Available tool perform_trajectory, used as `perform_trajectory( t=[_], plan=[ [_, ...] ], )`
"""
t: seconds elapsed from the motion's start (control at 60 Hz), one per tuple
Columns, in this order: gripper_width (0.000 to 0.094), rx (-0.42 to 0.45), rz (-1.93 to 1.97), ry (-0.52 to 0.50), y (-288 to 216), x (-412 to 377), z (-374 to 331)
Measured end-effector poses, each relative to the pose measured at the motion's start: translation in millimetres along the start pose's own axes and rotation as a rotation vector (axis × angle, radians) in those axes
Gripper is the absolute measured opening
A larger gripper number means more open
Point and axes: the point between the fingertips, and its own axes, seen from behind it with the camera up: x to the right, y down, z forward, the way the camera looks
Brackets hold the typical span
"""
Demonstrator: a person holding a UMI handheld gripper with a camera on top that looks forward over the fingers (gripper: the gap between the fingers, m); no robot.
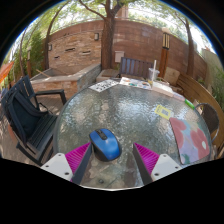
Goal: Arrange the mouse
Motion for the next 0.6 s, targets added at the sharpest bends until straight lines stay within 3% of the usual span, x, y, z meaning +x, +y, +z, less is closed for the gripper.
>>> perform_trajectory(
  t=[0.167, 0.2, 0.267, 0.467, 0.6],
  plan=[
    [0.0788, -0.012, 0.01, -0.009, -16, -1, 29],
    [0.0735, -0.019, 0.011, -0.021, -18, -4, 32],
    [0.0512, -0.023, 0.018, -0.058, -21, -14, 35],
    [0.0373, -0.029, -0.001, -0.069, -22, -15, 34],
    [0.0356, 0.016, 0.003, -0.139, -53, -19, 11]
  ],
)
